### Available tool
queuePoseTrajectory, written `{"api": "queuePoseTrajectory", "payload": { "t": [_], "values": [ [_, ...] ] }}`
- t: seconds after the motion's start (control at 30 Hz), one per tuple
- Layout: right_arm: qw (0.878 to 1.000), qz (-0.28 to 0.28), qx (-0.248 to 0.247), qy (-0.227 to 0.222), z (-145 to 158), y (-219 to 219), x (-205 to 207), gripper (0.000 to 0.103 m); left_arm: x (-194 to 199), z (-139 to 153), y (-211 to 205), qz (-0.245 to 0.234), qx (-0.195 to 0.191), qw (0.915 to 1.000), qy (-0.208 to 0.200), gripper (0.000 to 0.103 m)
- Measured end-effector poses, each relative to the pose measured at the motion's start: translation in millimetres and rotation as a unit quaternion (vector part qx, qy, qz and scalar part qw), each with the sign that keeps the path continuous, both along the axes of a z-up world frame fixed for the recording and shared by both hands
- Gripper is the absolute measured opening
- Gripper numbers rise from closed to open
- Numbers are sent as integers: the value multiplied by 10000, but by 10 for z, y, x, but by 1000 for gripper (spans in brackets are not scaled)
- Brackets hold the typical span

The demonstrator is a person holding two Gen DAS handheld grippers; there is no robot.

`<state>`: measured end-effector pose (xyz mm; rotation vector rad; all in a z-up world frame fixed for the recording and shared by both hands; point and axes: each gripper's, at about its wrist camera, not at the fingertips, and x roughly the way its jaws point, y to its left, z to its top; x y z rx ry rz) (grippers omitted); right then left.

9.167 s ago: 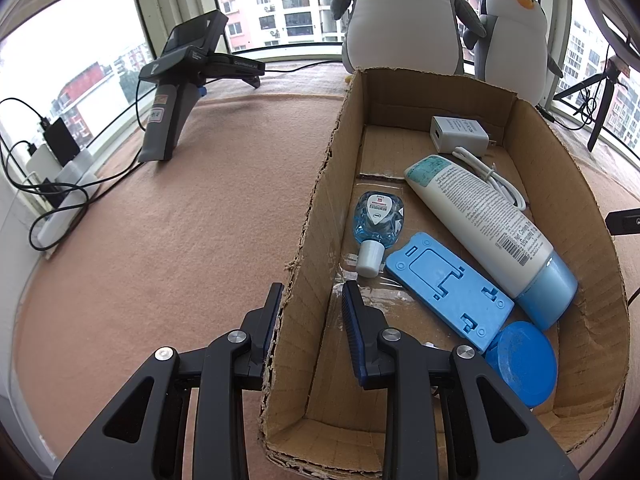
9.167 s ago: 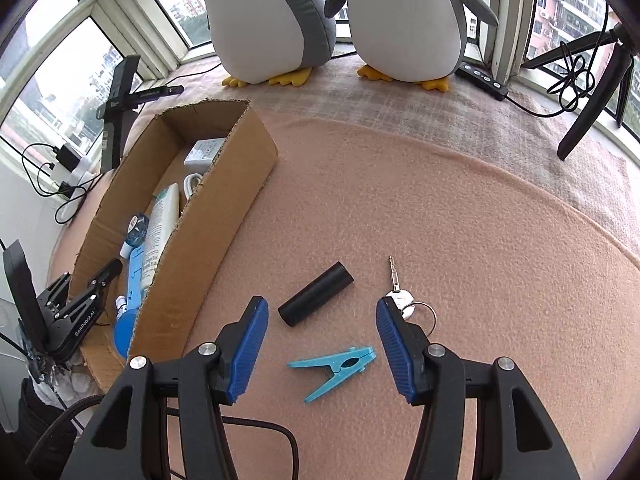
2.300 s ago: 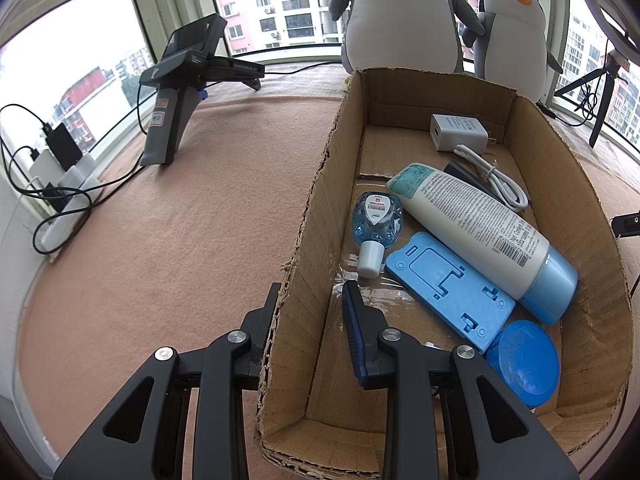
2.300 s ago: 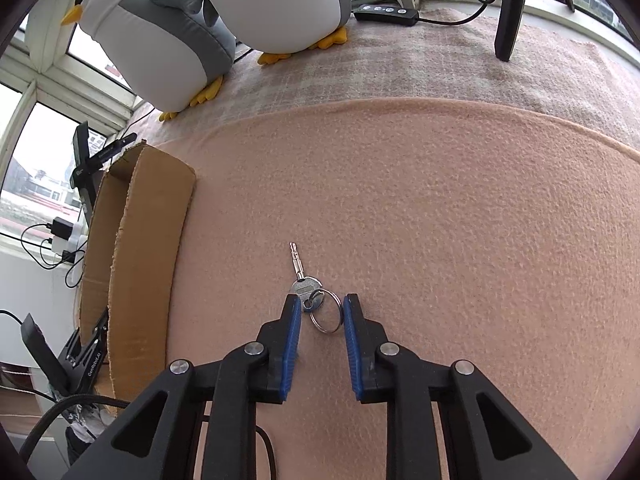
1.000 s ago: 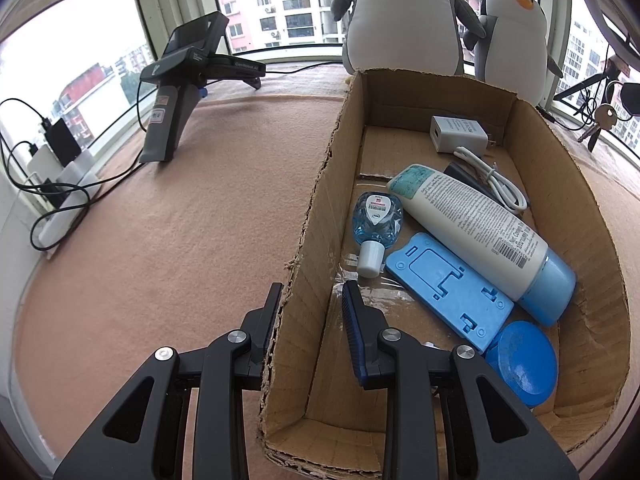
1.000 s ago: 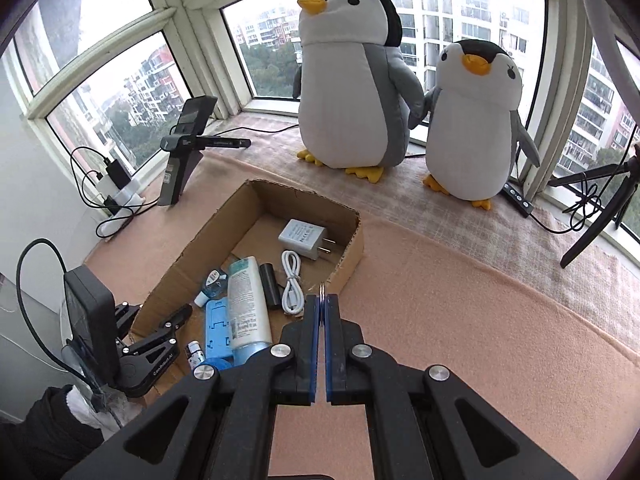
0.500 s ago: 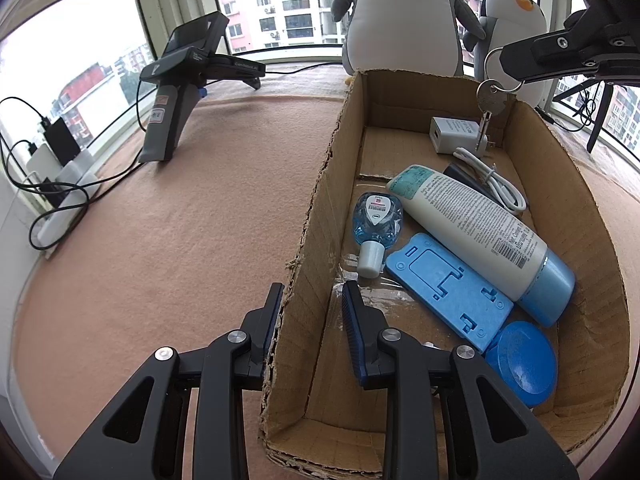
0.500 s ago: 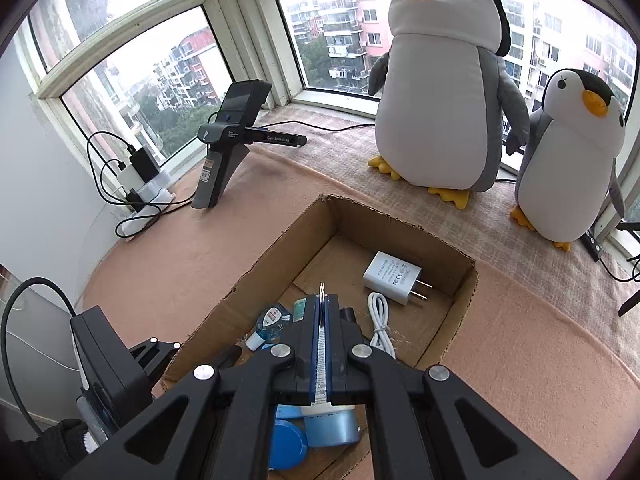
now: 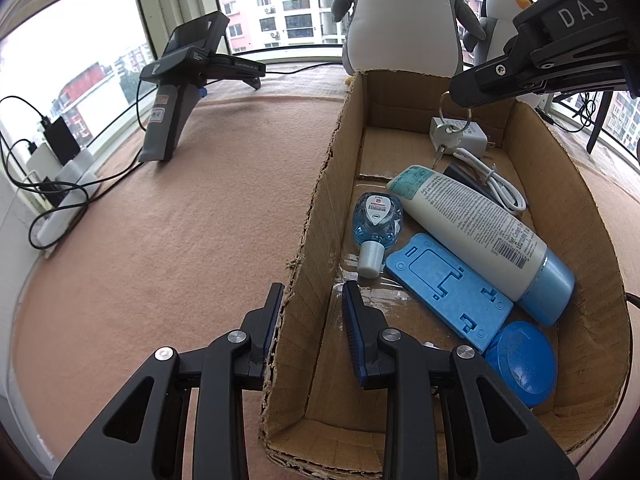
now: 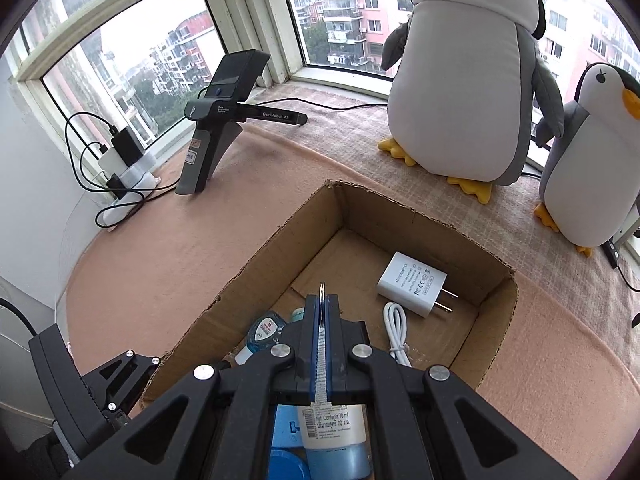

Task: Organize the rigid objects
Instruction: 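Carry the key into the box and open the right tool, then move the right tool back to the teal clothespin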

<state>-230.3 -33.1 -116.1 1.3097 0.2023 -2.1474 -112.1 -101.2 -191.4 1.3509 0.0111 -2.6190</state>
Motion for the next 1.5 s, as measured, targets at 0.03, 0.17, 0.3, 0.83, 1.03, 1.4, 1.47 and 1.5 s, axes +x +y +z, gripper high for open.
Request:
{"api": "queuePoseTrajectory", "payload": {
  "t": [0.03,0.17,0.3,0.83,1.03,1.4,1.47,1.5],
  "values": [
    [10000,8,-8,-4,-1,-5,-6,3,0,0,0,0,0,10000,1,27],
    [9999,-86,19,85,18,-2,-31,38,-1,-1,1,-2,-2,10000,1,27],
    [9998,-159,-29,140,38,31,-39,56,-2,-3,3,5,4,10000,2,27],
    [9989,-372,108,261,175,266,47,68,-1,-6,3,7,8,10000,5,27],
    [9971,-633,34,421,448,573,187,69,0,-6,3,3,6,10000,4,27],
    [9894,-1182,12,841,1137,1273,593,73,-6,-5,35,-50,-79,10000,-5,27],
    [9872,-1295,40,931,1270,1397,681,73,-12,-3,41,-69,-120,9999,-17,27],
    [9860,-1351,47,974,1331,1455,736,74,-12,-3,43,-80,-131,9999,-21,27]
  ]
}}
